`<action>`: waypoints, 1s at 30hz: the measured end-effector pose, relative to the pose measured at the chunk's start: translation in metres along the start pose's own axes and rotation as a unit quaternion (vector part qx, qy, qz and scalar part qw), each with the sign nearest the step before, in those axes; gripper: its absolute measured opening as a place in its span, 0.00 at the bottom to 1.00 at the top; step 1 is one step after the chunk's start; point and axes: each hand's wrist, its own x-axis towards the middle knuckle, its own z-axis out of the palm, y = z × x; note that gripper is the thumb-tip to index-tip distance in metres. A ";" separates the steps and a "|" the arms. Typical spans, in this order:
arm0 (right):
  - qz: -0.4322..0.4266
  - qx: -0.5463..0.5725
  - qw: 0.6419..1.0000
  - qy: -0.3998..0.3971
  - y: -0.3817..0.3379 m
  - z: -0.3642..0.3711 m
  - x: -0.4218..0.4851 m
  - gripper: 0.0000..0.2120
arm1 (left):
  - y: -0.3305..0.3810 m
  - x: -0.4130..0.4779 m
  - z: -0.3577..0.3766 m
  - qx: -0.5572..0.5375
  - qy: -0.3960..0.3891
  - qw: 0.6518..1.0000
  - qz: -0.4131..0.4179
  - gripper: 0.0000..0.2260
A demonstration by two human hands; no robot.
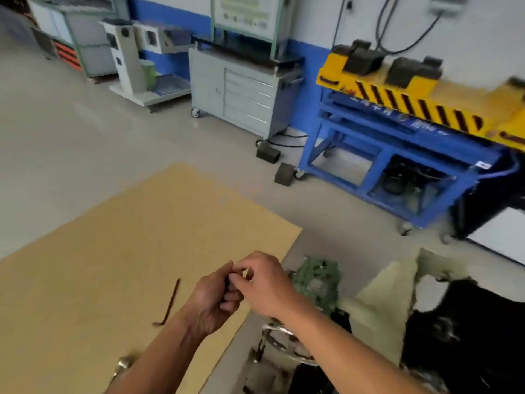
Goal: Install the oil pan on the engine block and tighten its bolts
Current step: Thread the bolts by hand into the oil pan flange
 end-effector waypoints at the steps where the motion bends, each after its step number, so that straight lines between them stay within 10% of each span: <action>1: 0.007 -0.025 0.999 0.021 0.011 -0.024 -0.012 0.07 | -0.006 0.005 0.028 0.036 -0.012 0.999 -0.001 0.18; 11: 0.095 -0.033 0.980 0.169 0.115 -0.196 -0.213 0.04 | -0.151 -0.019 0.251 0.256 -0.204 0.944 -0.044 0.25; 21: 0.126 0.042 0.905 0.405 0.192 -0.209 -0.348 0.03 | -0.269 -0.061 0.323 0.331 -0.300 0.891 -0.081 0.19; 30: 0.143 0.371 0.841 0.368 0.205 -0.232 -0.355 0.06 | -0.264 -0.060 0.345 0.379 -0.365 0.850 0.017 0.15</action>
